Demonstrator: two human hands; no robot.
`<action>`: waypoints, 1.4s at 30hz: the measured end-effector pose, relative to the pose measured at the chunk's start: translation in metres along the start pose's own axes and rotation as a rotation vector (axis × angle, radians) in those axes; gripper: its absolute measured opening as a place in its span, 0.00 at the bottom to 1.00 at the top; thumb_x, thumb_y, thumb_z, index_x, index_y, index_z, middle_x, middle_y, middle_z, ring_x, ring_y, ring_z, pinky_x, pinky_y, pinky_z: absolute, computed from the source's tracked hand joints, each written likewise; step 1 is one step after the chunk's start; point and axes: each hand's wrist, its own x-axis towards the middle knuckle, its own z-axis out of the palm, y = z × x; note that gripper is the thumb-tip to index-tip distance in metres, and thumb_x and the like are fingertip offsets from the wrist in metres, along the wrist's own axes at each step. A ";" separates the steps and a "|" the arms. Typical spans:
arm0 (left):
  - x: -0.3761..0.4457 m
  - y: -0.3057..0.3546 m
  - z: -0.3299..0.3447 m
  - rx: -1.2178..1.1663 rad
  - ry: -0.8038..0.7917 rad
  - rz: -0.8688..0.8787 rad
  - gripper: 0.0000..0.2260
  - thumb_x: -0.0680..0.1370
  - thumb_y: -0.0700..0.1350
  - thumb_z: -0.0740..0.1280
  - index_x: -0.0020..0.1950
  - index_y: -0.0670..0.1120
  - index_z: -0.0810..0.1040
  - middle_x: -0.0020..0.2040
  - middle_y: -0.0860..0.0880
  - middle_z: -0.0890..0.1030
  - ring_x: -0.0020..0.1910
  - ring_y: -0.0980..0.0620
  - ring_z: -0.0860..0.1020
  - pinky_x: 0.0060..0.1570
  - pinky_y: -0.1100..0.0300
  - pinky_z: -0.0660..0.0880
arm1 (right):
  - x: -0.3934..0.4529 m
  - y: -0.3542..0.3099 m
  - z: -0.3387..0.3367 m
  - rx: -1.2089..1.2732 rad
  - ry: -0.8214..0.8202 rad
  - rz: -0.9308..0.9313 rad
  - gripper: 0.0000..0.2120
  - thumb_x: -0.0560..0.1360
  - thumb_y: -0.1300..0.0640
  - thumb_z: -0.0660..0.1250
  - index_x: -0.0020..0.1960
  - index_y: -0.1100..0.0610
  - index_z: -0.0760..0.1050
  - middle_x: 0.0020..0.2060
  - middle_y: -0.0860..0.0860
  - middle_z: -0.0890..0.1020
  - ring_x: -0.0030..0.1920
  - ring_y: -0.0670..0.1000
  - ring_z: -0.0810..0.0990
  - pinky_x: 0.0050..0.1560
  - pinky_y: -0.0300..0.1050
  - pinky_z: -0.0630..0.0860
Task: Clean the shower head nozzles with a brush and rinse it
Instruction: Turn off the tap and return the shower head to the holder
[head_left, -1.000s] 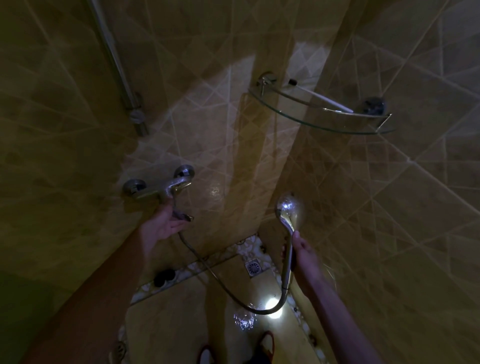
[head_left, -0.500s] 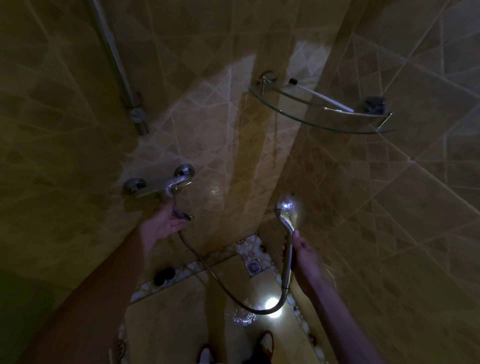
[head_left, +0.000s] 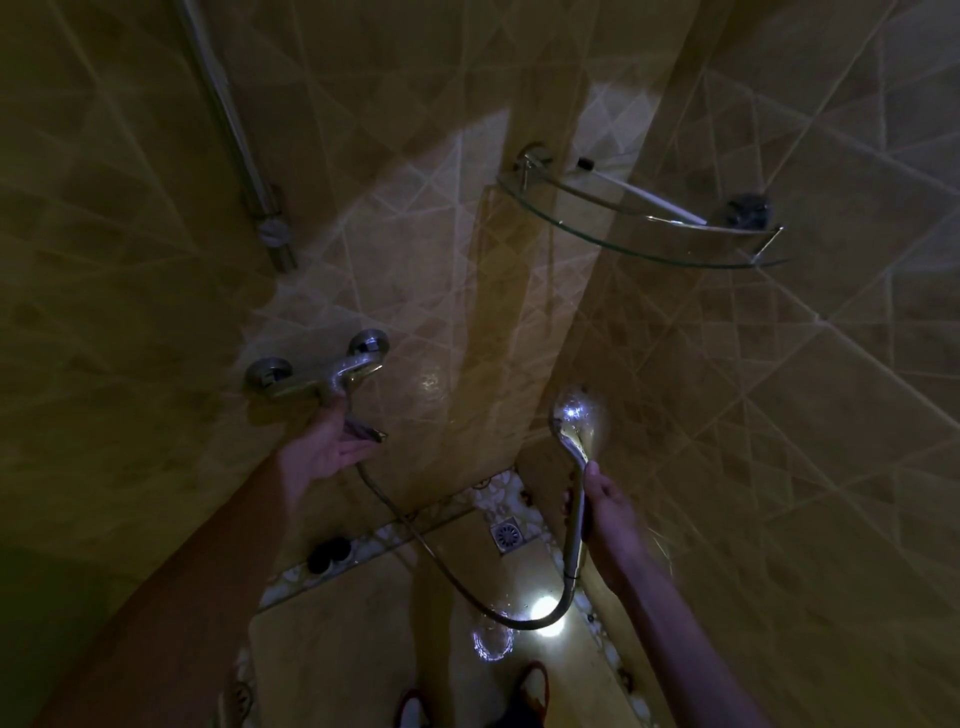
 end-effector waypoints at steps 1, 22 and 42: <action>0.000 0.000 0.000 -0.002 0.004 -0.003 0.33 0.78 0.63 0.52 0.66 0.34 0.69 0.46 0.38 0.80 0.42 0.44 0.80 0.45 0.53 0.76 | 0.000 0.000 0.000 0.000 -0.004 0.001 0.16 0.79 0.44 0.60 0.43 0.55 0.76 0.31 0.52 0.80 0.32 0.51 0.77 0.37 0.45 0.72; -0.004 0.010 0.002 0.004 -0.014 -0.024 0.29 0.79 0.59 0.55 0.66 0.35 0.69 0.43 0.37 0.80 0.38 0.44 0.82 0.31 0.56 0.79 | 0.003 0.000 0.002 -0.093 -0.006 -0.006 0.19 0.79 0.42 0.59 0.46 0.57 0.76 0.34 0.52 0.80 0.35 0.50 0.78 0.38 0.45 0.73; 0.002 -0.012 0.043 -0.415 0.212 0.148 0.18 0.81 0.56 0.52 0.51 0.43 0.72 0.31 0.47 0.78 0.31 0.52 0.77 0.45 0.57 0.78 | 0.033 0.002 0.011 -0.141 -0.040 0.006 0.19 0.79 0.42 0.59 0.45 0.57 0.78 0.37 0.56 0.82 0.38 0.54 0.79 0.43 0.49 0.72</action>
